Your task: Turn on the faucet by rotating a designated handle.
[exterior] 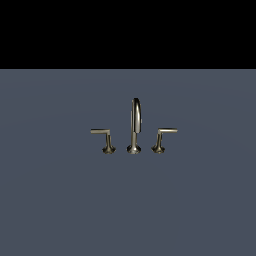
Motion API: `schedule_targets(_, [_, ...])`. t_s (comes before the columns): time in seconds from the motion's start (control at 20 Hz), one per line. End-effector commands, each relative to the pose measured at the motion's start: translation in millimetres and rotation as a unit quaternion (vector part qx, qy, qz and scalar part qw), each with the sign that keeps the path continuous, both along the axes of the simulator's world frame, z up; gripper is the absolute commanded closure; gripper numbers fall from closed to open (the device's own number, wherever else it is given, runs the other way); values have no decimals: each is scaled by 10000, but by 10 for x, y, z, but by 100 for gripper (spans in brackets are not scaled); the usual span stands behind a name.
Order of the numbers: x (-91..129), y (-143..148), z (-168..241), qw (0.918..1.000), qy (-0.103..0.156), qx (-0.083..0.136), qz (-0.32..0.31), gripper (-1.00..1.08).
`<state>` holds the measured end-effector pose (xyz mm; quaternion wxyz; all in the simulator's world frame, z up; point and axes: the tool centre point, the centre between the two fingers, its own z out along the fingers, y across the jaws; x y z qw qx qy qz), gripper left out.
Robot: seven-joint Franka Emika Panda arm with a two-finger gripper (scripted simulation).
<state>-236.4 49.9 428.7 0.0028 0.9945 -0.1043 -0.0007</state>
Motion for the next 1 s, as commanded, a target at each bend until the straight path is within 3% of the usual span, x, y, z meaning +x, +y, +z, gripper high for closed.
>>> schedule_targets(0.0, [71,93,-142,9996,0,4,-279,108])
schedule_targets(0.45, [381,395,-650,9919,-1,17,-1268,108])
schedule_targets(0.95, [789,652,-1202,9725,0,38,-2328,108])
